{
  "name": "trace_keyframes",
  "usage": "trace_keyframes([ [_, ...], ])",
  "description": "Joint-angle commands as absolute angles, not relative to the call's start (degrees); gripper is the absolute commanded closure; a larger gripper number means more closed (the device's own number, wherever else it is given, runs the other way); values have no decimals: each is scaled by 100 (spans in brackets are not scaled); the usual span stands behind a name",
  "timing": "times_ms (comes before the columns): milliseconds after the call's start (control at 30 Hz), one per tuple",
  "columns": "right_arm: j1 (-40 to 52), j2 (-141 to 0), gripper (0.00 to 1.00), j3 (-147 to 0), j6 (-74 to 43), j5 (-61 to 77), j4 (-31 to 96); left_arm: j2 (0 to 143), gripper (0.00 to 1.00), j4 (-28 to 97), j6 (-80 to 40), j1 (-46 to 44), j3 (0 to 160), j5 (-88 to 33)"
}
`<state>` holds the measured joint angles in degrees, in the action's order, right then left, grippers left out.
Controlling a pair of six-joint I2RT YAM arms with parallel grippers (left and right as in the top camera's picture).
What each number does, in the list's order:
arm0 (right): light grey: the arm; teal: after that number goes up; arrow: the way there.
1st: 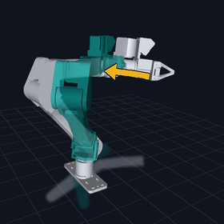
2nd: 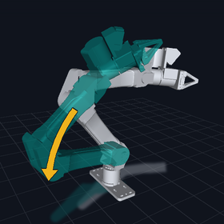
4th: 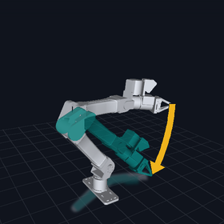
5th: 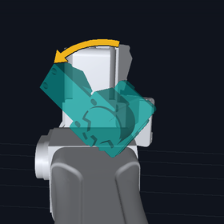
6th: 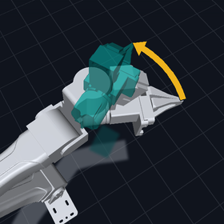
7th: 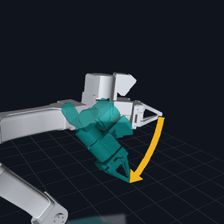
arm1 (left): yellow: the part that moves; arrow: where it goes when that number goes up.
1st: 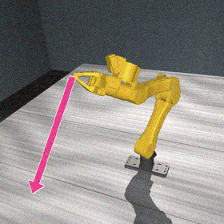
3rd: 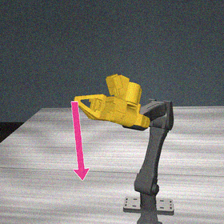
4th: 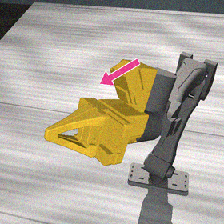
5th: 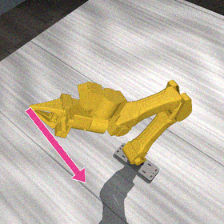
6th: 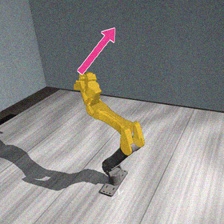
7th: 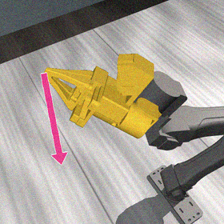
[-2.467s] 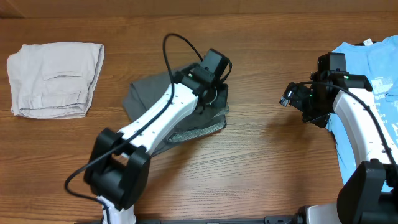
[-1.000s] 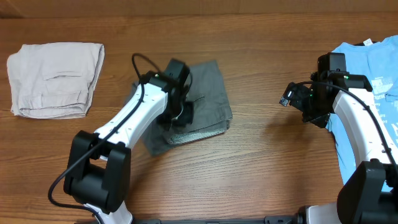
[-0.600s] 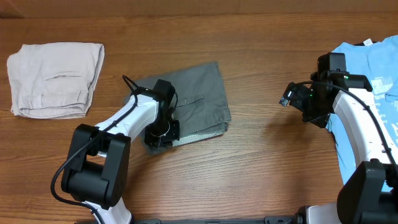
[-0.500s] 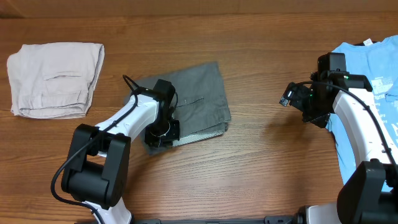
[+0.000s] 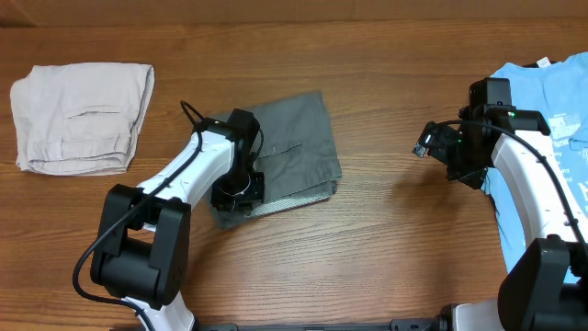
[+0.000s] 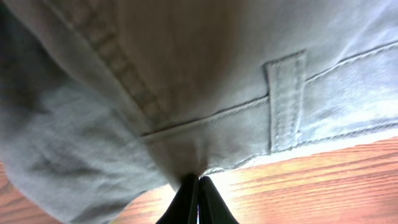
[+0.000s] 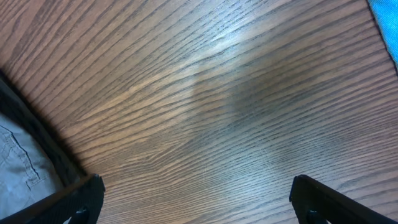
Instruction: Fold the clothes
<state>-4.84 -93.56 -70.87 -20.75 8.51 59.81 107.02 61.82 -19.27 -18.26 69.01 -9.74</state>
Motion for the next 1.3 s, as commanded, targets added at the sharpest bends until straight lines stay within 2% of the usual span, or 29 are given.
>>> trace_keyframes([
  [0, -491, -9330, 0, -7131, -2056, 794, 5966, 10746, 96, 6233, -1857, -1791, 6917, -666],
  [100, -491, -9330, 0, -7131, -2056, 794, 5966, 10748, 94, 6143, -2152, -1798, 6810, -270],
  [467, -491, -9330, 0, -7131, -2056, 794, 5966, 10750, 88, 5308, -2292, -1778, 6173, -126],
  [600, -491, -9330, 0, -7131, -2056, 794, 5966, 10750, 89, 5251, -2294, -1699, 6163, 375],
  [667, -491, -9327, 0, -7131, -2056, 794, 5966, 10750, 93, 5085, -2290, -1647, 6163, 666],
  [833, -491, -9327, 0, -7131, -2056, 794, 5968, 10753, 96, 4040, -2272, -1564, 6110, 1621],
  [1033, -491, -9330, 0, -7131, -2056, 794, 5966, 10757, 95, 2836, -1640, -1559, 6110, 1992],
  [1100, -491, -9327, 0, -7131, -2056, 794, 5968, 10757, 86, 2429, -1409, -1544, 6110, 1992],
  [1133, -491, -9327, 0, -7131, -2056, 794, 5968, 10757, 77, 2279, -1356, -1531, 6110, 1994],
  [1167, -491, -9330, 0, -7131, -2056, 794, 5966, 10757, 72, 2134, -1299, -1505, 6112, 1999],
  [1267, -491, -9330, 0, -7131, -2056, 794, 5968, 10757, 65, 2021, -1155, -1422, 6230, 2193],
])
